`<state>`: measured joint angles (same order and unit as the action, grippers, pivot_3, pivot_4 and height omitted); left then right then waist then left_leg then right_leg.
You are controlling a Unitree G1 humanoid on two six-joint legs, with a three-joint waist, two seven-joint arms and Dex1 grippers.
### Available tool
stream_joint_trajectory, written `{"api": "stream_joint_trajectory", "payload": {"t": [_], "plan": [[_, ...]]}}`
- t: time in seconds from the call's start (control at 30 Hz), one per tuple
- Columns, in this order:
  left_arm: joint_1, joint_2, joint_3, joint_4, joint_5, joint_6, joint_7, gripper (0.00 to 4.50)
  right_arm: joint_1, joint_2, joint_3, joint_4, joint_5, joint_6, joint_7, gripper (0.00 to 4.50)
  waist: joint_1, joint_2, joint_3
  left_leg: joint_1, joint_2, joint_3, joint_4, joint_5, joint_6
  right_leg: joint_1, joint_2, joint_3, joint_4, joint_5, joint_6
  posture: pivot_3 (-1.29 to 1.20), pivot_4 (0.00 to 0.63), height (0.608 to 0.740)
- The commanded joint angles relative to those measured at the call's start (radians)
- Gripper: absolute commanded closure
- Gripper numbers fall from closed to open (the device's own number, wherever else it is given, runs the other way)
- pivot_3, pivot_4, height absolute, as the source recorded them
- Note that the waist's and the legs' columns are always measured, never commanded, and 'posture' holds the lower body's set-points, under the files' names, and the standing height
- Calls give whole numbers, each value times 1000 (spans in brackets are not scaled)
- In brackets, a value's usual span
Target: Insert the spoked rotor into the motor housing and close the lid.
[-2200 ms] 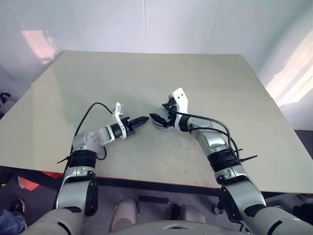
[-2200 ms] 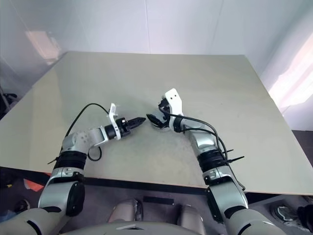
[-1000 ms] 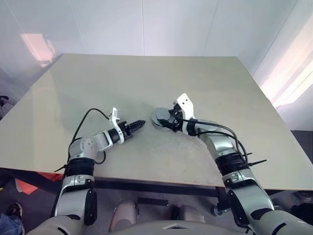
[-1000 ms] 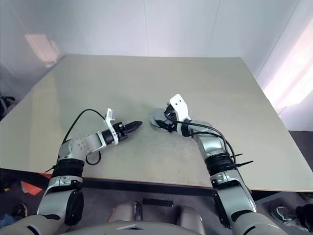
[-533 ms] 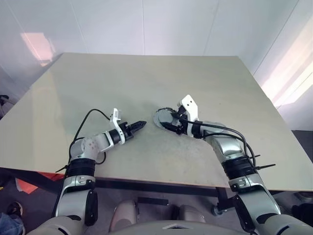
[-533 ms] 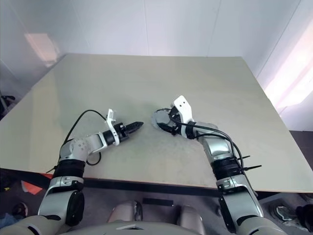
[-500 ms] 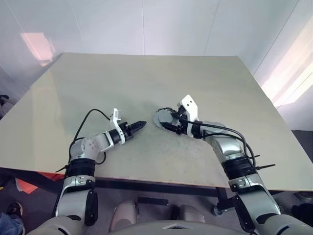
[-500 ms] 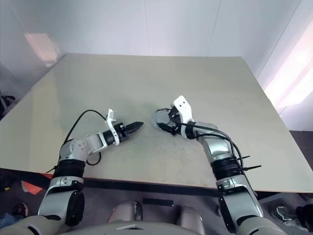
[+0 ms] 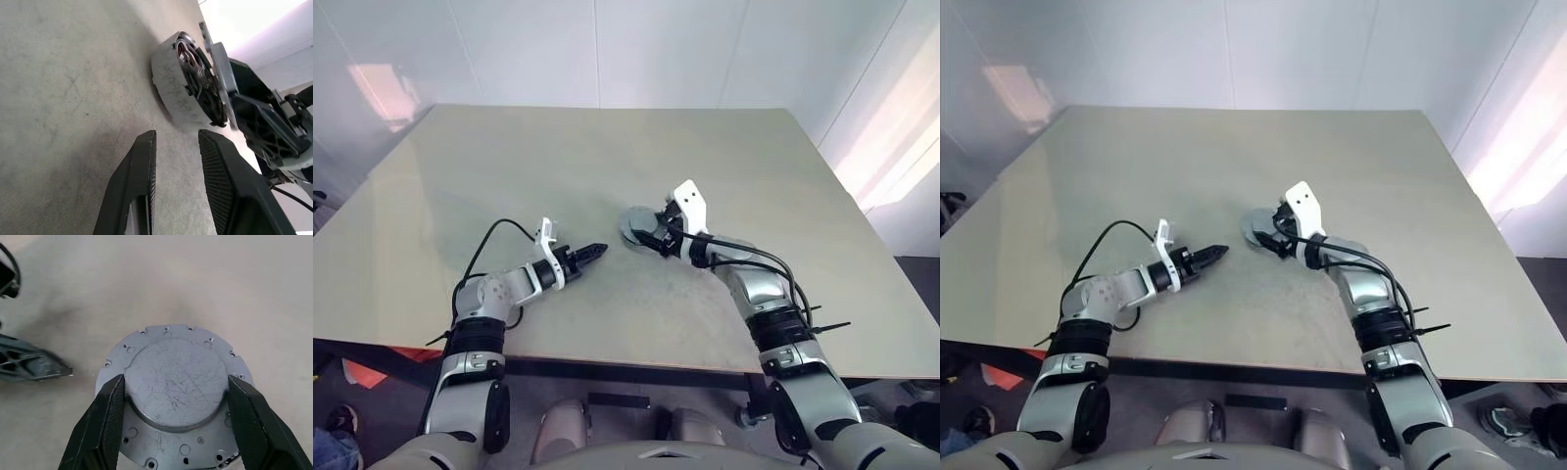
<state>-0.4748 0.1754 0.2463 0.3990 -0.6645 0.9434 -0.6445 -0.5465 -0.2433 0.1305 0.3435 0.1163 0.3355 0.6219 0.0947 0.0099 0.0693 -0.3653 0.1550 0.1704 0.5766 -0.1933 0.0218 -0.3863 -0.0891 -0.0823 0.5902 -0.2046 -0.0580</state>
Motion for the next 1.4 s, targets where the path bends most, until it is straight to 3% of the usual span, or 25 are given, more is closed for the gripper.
{"api": "stream_joint_trajectory", "payload": {"t": [0.03, 0.3, 0.57, 0.87, 0.93, 1.4], "plan": [[1, 1, 3, -37, -12, -8, 0, 3048, -30, 1, 18, -2, -22, -9, 1, 1411, 0, 0, 0, -1, 0, 0, 0, 0, 0, -1, 0, 0, 0, 0, 0, 0, 0, 740], [5, 2, 7, -38, -13, -11, 3, 3048, -21, -12, 39, 11, -40, 0, 35, 1411, 0, 0, 0, 0, 0, 0, 1, 0, 0, 0, 0, 0, 0, 0, 0, 0, 0, 740], [3, -3, 4, -34, -12, -11, 4, 3048, -37, 0, 27, 42, -55, 87, -20, 1411, 0, 0, 0, 1, 0, 0, 1, 0, 0, 1, 0, 0, 1, 0, 0, 0, 0, 740], [13, -4, 0, -48, -13, -5, 7, 3048, -48, -37, 31, 40, -76, 131, -39, 1411, 2, 0, 0, 16, 0, 0, 1, 0, 0, 16, 0, 0, -1, -1, 1, 0, 0, 740], [18, -4, 0, -54, -14, -3, 7, 3048, -41, -51, 44, 22, -80, 140, -25, 1411, 3, 0, 0, 16, 0, 0, 1, 0, 0, 16, 0, 1, -1, -4, 6, 0, 0, 740], [27, -7, -3, -69, -18, 4, 12, 3048, -11, -107, 89, -21, -87, 194, 10, 1411, 12, 0, 0, 14, -2, 0, 1, -2, 2, 17, -1, 2, -2, -1, 2, 0, 0, 740]]}}
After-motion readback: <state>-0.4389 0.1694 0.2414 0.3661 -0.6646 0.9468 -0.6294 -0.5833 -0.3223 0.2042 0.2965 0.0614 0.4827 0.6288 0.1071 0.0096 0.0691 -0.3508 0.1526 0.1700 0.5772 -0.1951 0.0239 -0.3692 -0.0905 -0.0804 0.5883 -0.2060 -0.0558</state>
